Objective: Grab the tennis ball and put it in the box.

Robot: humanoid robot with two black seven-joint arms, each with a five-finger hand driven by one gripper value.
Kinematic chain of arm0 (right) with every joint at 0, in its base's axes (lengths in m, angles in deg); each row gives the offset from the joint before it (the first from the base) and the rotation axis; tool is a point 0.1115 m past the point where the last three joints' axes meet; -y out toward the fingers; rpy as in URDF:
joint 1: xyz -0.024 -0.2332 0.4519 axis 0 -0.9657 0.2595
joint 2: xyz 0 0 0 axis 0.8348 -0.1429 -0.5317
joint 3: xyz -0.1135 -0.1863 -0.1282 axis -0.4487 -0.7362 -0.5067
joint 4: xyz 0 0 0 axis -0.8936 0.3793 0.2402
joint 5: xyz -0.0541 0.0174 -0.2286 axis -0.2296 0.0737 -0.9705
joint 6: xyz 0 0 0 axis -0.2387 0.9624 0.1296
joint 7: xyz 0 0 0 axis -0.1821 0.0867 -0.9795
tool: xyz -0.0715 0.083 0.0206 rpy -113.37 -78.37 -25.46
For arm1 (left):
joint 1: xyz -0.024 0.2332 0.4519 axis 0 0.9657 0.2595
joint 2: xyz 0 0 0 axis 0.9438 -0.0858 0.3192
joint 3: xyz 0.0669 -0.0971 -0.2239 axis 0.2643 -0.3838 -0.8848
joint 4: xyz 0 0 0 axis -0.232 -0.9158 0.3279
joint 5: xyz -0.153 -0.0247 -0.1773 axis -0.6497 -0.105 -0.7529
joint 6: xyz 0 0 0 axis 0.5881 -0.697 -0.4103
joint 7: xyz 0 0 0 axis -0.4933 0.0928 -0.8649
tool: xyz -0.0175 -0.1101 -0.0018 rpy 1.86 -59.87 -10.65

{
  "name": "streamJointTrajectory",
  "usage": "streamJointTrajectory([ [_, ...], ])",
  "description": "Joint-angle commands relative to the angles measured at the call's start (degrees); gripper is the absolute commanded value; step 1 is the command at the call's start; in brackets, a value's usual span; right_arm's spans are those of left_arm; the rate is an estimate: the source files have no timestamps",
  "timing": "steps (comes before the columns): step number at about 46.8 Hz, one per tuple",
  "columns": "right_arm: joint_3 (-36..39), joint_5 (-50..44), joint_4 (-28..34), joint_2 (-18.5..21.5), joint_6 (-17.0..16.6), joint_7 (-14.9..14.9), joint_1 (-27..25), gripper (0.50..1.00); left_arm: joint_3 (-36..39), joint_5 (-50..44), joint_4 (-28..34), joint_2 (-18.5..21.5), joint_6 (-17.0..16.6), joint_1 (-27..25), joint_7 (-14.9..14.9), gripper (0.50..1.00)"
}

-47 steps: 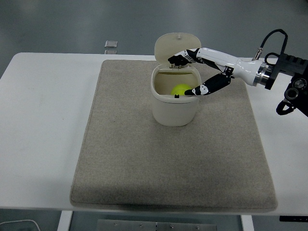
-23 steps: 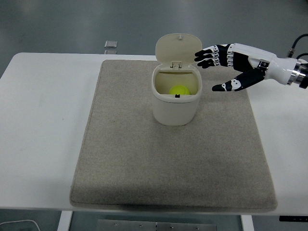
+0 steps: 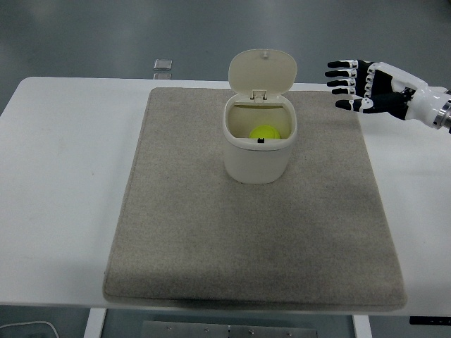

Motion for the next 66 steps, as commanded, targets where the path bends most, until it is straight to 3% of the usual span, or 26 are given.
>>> streamJointTrajectory([
  [1, 0.08, 4.06, 2.56, 1.85, 0.54, 2.44, 0.13, 0.858, 0.00, 0.00, 0.00, 0.00, 0.00, -0.01, 0.00, 0.992],
  [12, 0.17, 19.53, 6.87, 5.54, 3.44, 11.67, 0.39, 0.858, 0.00, 0.00, 0.00, 0.00, 0.00, -0.01, 0.00, 0.992],
  [19, 0.25, 26.39, 7.13, 6.60, 5.82, 14.75, 0.39, 0.856, 0.00, 0.00, 0.00, 0.00, 0.00, -0.01, 0.00, 0.992],
  [30, 2.98, 35.01, 7.13, 8.01, 7.58, 15.64, 0.39, 0.856, 0.00, 0.00, 0.00, 0.00, 0.00, -0.01, 0.00, 0.992],
  [40, 2.98, 35.10, 6.96, 8.18, 7.66, 14.93, 0.21, 0.862, 0.00, 0.00, 0.00, 0.00, 0.00, -0.01, 0.00, 0.992],
  [43, 2.98, 35.01, 6.87, 8.27, 7.66, 14.93, 0.13, 0.901, 0.00, 0.00, 0.00, 0.00, 0.00, -0.01, 0.00, 0.992],
  [66, 2.89, 35.10, 7.13, 8.45, 7.58, 14.41, -0.93, 0.903, 0.00, 0.00, 0.00, 0.00, 0.00, -0.01, 0.00, 0.992],
])
